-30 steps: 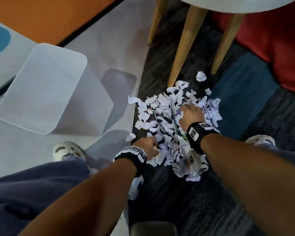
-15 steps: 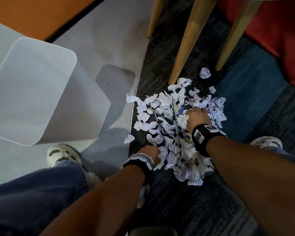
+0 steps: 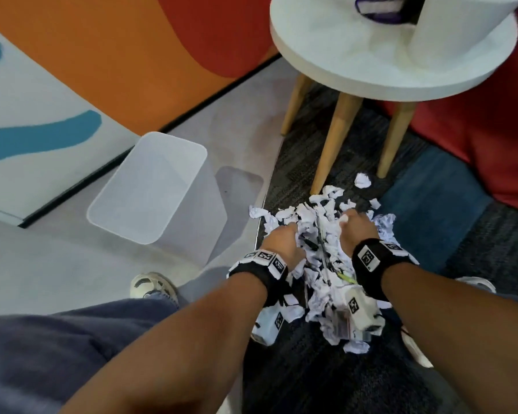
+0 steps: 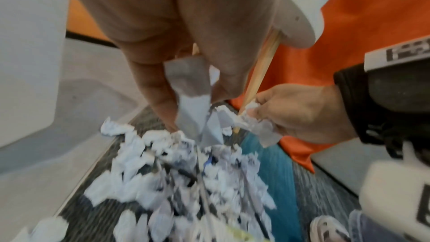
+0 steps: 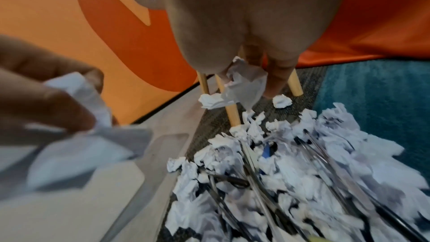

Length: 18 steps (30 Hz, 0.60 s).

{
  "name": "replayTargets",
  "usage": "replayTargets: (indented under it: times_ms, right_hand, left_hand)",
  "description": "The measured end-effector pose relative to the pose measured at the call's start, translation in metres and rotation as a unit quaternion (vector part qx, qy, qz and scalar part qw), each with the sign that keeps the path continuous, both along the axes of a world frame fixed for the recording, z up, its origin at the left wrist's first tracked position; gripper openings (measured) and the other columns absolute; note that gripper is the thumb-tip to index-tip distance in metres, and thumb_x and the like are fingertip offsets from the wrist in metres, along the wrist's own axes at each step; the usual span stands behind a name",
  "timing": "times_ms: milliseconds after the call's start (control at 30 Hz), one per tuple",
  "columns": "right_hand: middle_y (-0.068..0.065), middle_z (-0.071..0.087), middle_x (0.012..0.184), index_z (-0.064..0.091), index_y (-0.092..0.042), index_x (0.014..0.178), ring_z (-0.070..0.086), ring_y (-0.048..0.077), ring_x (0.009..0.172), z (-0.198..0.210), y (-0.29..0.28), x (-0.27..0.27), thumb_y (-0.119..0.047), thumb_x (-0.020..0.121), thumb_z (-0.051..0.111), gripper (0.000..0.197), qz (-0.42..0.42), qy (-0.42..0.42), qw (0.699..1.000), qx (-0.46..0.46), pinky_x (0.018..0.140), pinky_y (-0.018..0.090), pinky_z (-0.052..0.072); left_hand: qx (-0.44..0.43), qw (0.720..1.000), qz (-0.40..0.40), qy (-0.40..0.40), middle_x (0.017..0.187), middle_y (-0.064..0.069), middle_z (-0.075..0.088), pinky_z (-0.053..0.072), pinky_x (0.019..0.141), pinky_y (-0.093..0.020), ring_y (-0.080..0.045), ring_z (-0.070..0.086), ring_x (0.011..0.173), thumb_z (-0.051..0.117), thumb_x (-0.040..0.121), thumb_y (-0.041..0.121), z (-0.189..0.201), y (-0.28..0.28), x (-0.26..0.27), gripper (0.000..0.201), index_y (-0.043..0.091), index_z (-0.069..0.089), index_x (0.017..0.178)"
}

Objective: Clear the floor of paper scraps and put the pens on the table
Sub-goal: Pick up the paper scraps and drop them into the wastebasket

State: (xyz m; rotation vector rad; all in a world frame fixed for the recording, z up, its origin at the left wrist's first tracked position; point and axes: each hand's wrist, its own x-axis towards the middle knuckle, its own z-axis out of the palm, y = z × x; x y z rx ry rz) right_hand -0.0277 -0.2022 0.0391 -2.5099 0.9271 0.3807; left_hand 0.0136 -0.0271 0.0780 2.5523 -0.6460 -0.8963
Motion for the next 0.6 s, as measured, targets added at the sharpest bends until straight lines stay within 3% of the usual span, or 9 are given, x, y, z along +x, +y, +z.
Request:
replayTargets:
  times_ms: [100,167,267,333,400,467,600]
  right_hand:
    - [0.021,0.043,0.126,0.044,-0.012,0.129,0.05,0.041,0.108,0.027,0.012,0.009,-0.008,0.096,0.037,0.033,0.009,-0.049,0.998,0.024,0.093,0.041,0.041]
    - [0.02,0.041,0.123,0.045,-0.014,0.126,0.05,0.039,0.1,0.046,0.025,0.02,-0.006,0.097,0.034,0.032,0.029,-0.084,0.995,0.039,0.091,0.041,0.041]
    - [0.018,0.044,0.113,0.046,-0.018,0.12,0.049,0.035,0.087,0.076,0.054,0.041,-0.019,0.103,0.025,0.027,0.073,-0.139,0.986,0.06,0.085,0.043,0.044]
    - [0.017,0.047,0.111,0.046,-0.02,0.117,0.051,0.036,0.089,0.093,0.076,0.057,-0.02,0.103,0.024,0.025,0.114,-0.159,0.978,0.077,0.083,0.042,0.043]
    - [0.019,0.051,0.111,0.047,-0.016,0.12,0.051,0.036,0.098,0.107,0.098,0.072,-0.014,0.102,0.028,0.026,0.159,-0.186,0.965,0.09,0.082,0.035,0.038]
    - [0.019,0.052,0.112,0.049,-0.014,0.123,0.05,0.034,0.105,0.119,0.12,0.086,-0.014,0.102,0.03,0.029,0.187,-0.228,0.949,0.112,0.084,0.031,0.036]
    - [0.009,0.041,0.114,0.05,-0.022,0.132,0.051,0.026,0.102,0.132,0.158,0.107,-0.011,0.099,0.034,0.038,0.2,-0.239,0.934,0.178,0.082,0.018,0.032]
  left_hand:
    - [-0.065,0.996,0.048,-0.034,0.086,-0.011,0.054,0.041,0.068,-0.034,-0.034,0.059,0.088,0.057,0.087,0.013,0.038,0.011,0.014,0.035,0.009,0.039,0.116]
    - [-0.098,0.991,0.076,-0.06,0.077,-0.005,0.048,0.04,0.067,-0.034,-0.031,0.057,0.081,0.053,0.087,0.006,0.062,0.022,0.026,0.033,0.011,0.038,0.117]
    - [-0.153,0.976,0.129,-0.089,0.094,-0.011,0.057,0.045,0.072,-0.037,-0.03,0.057,0.085,0.045,0.089,-0.002,0.096,0.042,0.047,0.042,0.012,0.035,0.127]
    - [-0.185,0.957,0.192,-0.116,0.101,-0.013,0.056,0.04,0.07,-0.033,-0.028,0.055,0.083,0.043,0.09,-0.003,0.113,0.059,0.065,0.042,0.014,0.037,0.128]
    - [-0.219,0.929,0.256,-0.154,0.104,-0.017,0.057,0.041,0.072,-0.035,-0.032,0.056,0.085,0.042,0.091,0.001,0.124,0.077,0.082,0.034,0.013,0.041,0.122]
    - [-0.25,0.9,0.311,-0.174,0.112,-0.019,0.053,0.045,0.083,-0.04,-0.036,0.055,0.095,0.043,0.089,0.001,0.13,0.095,0.098,0.03,0.012,0.043,0.117]
    - [-0.254,0.861,0.408,-0.167,0.123,-0.013,0.043,0.042,0.092,-0.038,-0.034,0.049,0.107,0.044,0.087,0.004,0.124,0.126,0.117,0.033,0.014,0.042,0.118]
